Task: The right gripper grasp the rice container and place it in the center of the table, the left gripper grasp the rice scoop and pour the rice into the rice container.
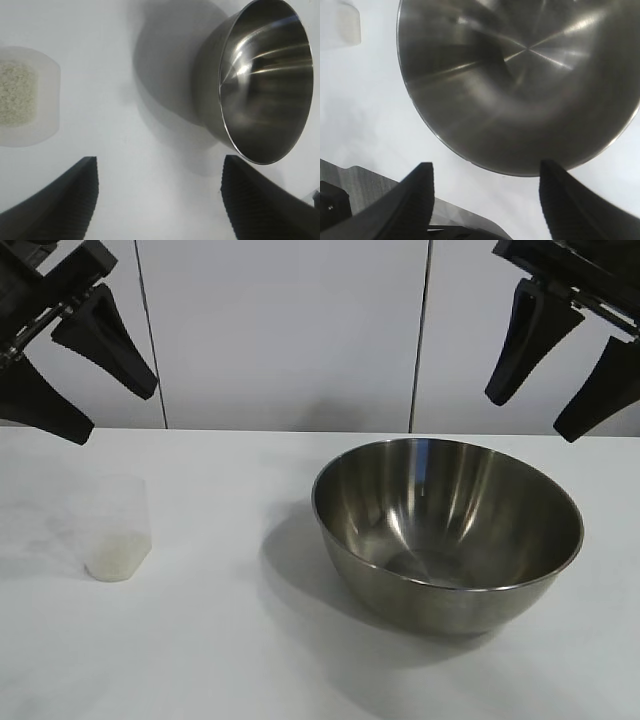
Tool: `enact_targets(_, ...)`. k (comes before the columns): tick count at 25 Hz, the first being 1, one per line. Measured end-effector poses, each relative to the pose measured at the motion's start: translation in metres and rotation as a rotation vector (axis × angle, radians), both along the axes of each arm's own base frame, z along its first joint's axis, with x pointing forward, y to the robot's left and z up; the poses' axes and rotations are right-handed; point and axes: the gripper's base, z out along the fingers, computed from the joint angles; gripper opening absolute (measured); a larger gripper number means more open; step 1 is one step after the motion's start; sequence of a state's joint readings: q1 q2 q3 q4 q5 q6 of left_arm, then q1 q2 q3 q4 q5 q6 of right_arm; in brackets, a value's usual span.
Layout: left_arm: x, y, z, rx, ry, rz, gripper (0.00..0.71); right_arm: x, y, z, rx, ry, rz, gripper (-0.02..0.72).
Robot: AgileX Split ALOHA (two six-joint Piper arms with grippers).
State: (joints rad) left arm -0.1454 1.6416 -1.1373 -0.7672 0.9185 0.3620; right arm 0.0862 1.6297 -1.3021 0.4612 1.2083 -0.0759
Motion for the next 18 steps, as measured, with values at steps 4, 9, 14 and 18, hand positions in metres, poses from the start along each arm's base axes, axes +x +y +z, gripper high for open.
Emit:
enact_targets(4, 0.0, 0.0, 0.0, 0.0, 0.0, 0.0, 0.503, 0.0, 0.0, 0.0, 0.0, 0.0, 0.0, 0.419)
enact_targets(9, 0.0, 0.0, 0.0, 0.0, 0.0, 0.0, 0.503, 0.0, 0.0, 0.001, -0.005, -0.022, 0.039, 0.419)
enact_targets(14, 0.0, 0.0, 0.0, 0.0, 0.0, 0.0, 0.503, 0.005, -0.016, 0.006, -0.135, -0.059, 0.047, 0.419)
enact_targets(18, 0.0, 0.0, 0.0, 0.0, 0.0, 0.0, 0.503, 0.007, -0.047, 0.003, -0.25, -0.049, -0.016, 0.419)
